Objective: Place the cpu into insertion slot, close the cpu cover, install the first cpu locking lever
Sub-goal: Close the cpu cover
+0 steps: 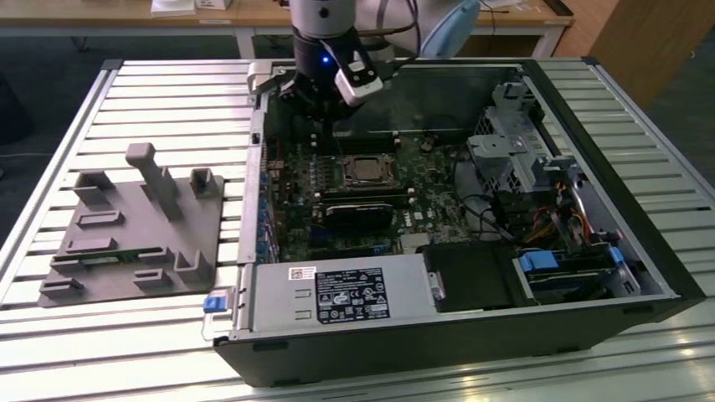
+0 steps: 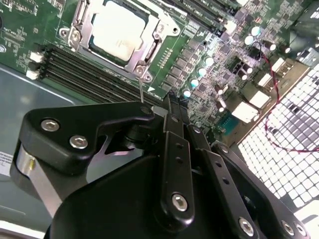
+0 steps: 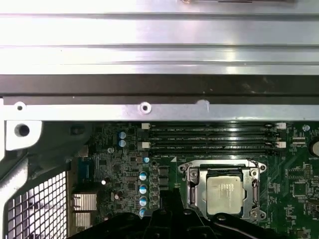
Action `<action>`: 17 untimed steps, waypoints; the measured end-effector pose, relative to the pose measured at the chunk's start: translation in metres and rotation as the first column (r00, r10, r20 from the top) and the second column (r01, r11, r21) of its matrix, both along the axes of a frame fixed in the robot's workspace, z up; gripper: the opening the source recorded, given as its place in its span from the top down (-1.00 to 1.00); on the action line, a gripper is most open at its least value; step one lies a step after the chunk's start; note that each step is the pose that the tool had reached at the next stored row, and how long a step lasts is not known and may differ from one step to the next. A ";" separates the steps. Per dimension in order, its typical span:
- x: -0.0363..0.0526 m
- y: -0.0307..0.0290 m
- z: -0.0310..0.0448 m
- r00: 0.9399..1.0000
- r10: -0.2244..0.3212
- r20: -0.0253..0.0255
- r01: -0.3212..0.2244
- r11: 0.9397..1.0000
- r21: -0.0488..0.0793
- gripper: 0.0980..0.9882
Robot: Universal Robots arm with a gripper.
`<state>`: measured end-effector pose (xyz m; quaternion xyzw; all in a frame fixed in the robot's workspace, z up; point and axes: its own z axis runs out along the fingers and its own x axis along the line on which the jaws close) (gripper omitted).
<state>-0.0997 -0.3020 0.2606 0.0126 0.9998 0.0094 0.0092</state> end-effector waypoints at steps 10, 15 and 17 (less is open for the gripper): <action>-0.0009 0.0132 -0.0033 1.000 0.000 0.000 0.000 1.000 0.000 0.98; 0.0039 0.0176 -0.0041 1.000 0.000 0.000 0.000 1.000 0.000 0.98; 0.0091 0.0184 -0.0043 1.000 0.000 0.000 0.000 1.000 0.000 0.98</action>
